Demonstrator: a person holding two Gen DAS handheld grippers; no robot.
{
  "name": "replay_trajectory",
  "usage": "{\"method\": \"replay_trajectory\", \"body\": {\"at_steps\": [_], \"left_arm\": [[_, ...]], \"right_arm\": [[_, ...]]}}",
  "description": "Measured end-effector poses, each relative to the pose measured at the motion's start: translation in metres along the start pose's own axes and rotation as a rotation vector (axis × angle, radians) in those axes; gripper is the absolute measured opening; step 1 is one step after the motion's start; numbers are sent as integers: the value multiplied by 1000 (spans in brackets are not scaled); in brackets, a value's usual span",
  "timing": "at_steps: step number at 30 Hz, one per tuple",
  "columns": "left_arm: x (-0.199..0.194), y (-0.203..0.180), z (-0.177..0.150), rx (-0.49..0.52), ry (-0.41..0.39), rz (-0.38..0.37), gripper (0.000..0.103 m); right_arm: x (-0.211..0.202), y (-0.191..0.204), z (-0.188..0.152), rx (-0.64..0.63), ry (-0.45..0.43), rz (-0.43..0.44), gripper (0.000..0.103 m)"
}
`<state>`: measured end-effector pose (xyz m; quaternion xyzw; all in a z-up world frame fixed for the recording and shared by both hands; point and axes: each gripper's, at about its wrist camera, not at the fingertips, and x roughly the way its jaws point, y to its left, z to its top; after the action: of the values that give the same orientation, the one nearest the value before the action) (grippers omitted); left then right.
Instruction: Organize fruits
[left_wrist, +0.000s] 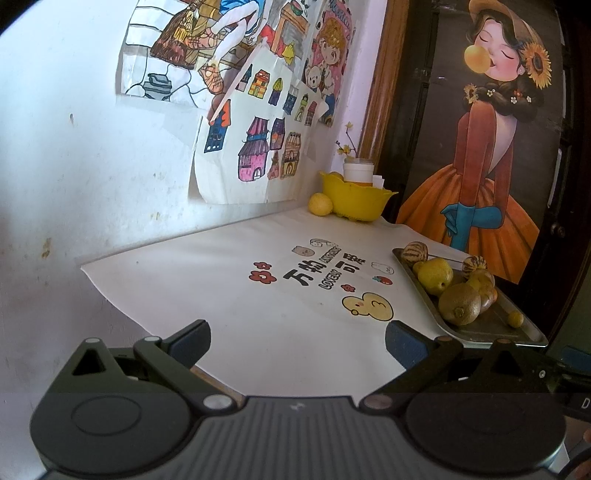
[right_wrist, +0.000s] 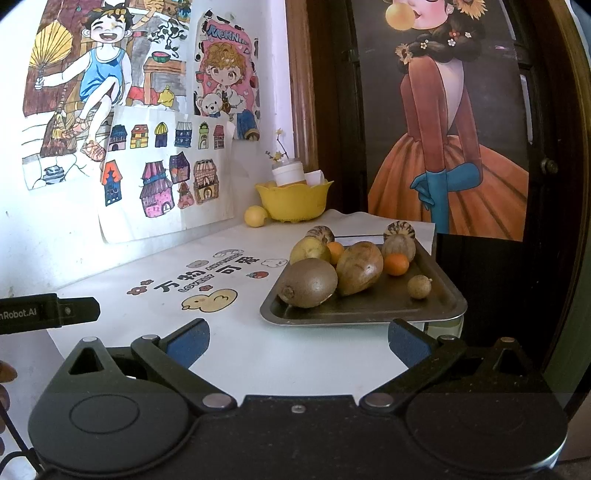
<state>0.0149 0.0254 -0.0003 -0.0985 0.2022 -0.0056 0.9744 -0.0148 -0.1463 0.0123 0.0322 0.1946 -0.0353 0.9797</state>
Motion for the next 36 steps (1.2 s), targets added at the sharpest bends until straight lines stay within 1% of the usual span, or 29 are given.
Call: {"method": "replay_trajectory", "body": {"at_steps": [7,17,36], "left_arm": [[-1,0,-2,-5,-3,-2,103],[-7,5,1,-58,-19,-9,103],[-8,4,3,-48,-27,-9,103]], "right_arm": [[0,0,0,0,0,0,102],[1,0,-2,5,7,1,102],[2,2,-4,8,12,-3,102]]}}
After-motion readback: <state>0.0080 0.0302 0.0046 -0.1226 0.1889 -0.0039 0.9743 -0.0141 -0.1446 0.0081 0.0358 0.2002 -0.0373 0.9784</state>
